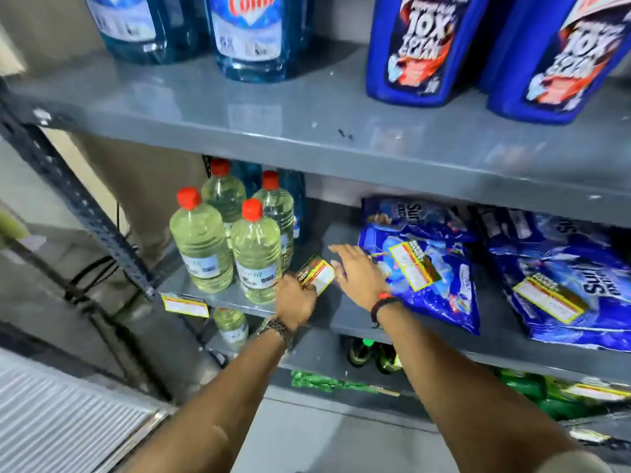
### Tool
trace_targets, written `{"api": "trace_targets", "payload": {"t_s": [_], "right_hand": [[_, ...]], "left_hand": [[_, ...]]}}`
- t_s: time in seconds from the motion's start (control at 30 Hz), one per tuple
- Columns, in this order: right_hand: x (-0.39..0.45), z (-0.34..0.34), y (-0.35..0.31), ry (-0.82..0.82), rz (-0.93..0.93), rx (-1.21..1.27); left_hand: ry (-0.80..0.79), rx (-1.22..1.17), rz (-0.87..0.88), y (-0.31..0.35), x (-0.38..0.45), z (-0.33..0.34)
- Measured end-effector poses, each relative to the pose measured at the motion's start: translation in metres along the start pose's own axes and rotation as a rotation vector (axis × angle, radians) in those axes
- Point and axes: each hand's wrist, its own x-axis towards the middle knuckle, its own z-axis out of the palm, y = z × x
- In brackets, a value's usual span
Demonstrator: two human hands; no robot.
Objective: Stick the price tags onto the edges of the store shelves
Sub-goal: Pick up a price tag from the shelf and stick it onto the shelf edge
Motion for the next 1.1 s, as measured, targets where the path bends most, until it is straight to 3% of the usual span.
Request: {"api": "trace_targets", "payload": {"t_s": [0.2, 0.4, 0.6, 0.73, 0.9, 1.1], "right_hand": [[0.045, 0.036, 0.005, -0.309, 0.088, -0.209], [0.072, 0.058, 0.01, -0.317, 0.166, -0.223], [0.075, 0.055, 0.013, -0.152, 0.36, 0.209], [0.07, 0.038, 0.018, -0.037, 0.423, 0.442], [0.049, -0.005, 0.025, 0.02, 0.494, 0.726], [0.005, -0.059, 0.026, 0.065, 0.533, 1.094]], "left_hand": [[-0.02, -0.183, -0.087, -0.022, 0.013, 0.016], [-0.006, -0.348, -0.006, -0.035, 0.012, 0.02], [-0.023, -0.444, -0.078, -0.034, 0.015, 0.021], [0.084, -0.531, -0.153, -0.028, 0.012, 0.02], [0.21, -0.727, -0.107, 0.0, 0.006, 0.007], [0.099, -0.799, 0.078, 0.033, 0.003, -0.012]]}}
